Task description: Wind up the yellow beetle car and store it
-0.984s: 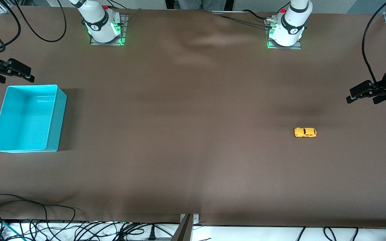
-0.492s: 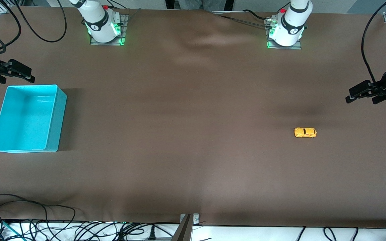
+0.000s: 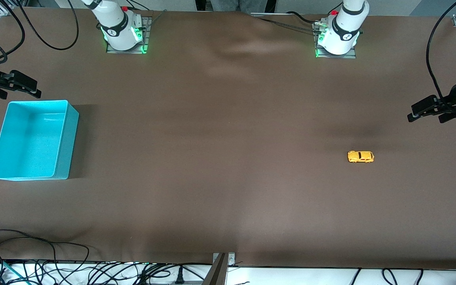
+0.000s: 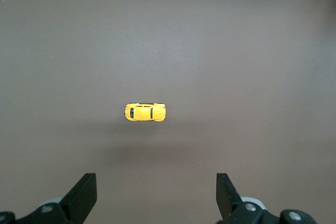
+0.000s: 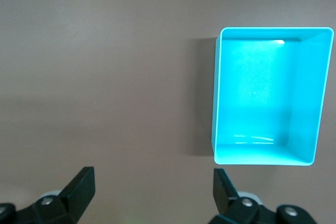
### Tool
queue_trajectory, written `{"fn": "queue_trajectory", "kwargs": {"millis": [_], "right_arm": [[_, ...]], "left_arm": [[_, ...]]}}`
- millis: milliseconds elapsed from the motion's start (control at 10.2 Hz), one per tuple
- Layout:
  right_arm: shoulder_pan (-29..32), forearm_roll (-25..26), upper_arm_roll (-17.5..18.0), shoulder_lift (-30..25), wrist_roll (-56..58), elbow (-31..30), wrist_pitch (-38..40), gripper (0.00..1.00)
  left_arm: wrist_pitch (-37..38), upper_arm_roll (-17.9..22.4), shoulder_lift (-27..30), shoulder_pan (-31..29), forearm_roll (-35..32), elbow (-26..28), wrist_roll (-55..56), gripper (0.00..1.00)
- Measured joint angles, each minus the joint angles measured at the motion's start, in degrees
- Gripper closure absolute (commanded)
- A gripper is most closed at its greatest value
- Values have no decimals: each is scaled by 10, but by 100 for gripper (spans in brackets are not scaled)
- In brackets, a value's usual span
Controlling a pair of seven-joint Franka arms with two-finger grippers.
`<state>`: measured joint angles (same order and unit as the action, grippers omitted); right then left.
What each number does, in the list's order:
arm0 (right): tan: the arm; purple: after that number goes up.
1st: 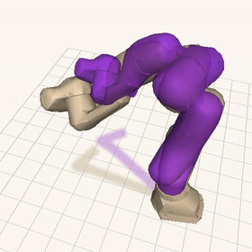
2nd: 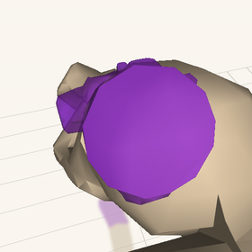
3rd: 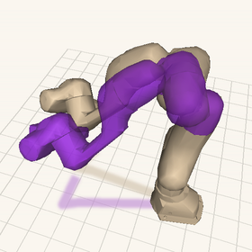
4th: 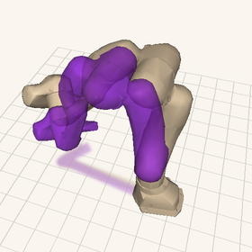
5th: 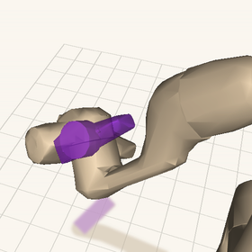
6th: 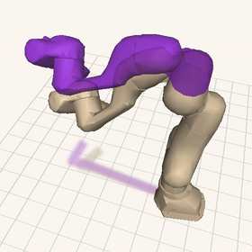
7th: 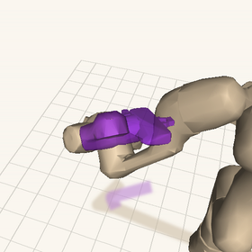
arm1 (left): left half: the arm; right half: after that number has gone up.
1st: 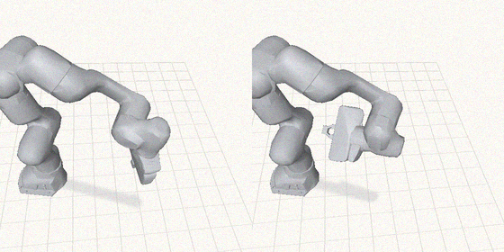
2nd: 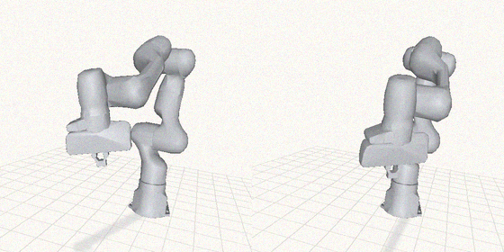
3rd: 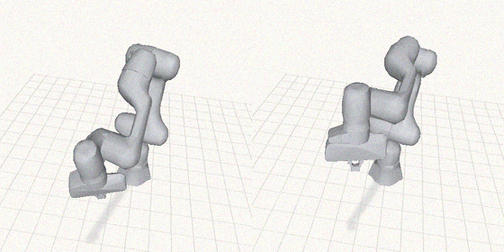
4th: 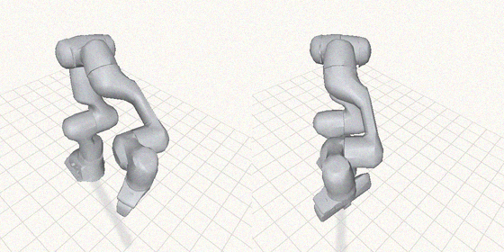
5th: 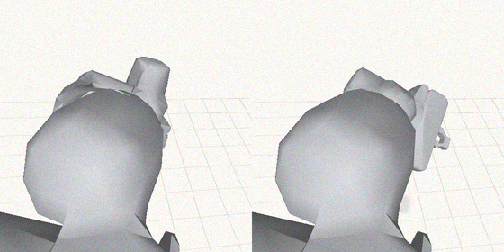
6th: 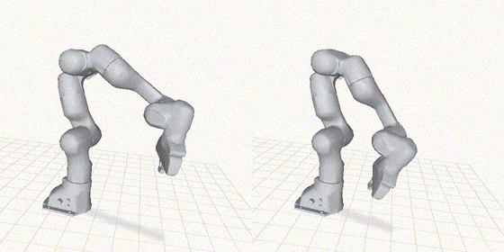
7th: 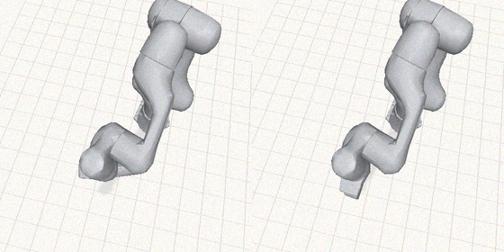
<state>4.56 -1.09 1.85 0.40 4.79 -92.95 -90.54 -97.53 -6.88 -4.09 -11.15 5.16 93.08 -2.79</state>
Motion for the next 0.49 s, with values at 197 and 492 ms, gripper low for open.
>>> {"fn": "queue_trajectory", "kwargs": {"millis": [197,492], "right_arm": [[0,0,0,0,0,0,0,0],[0,0,0,0,0,0,0,0]], "left_arm": [[0,0,0,0,0,0,0,0],[0,-1,-2,0,-33,1,-1,0]]}}
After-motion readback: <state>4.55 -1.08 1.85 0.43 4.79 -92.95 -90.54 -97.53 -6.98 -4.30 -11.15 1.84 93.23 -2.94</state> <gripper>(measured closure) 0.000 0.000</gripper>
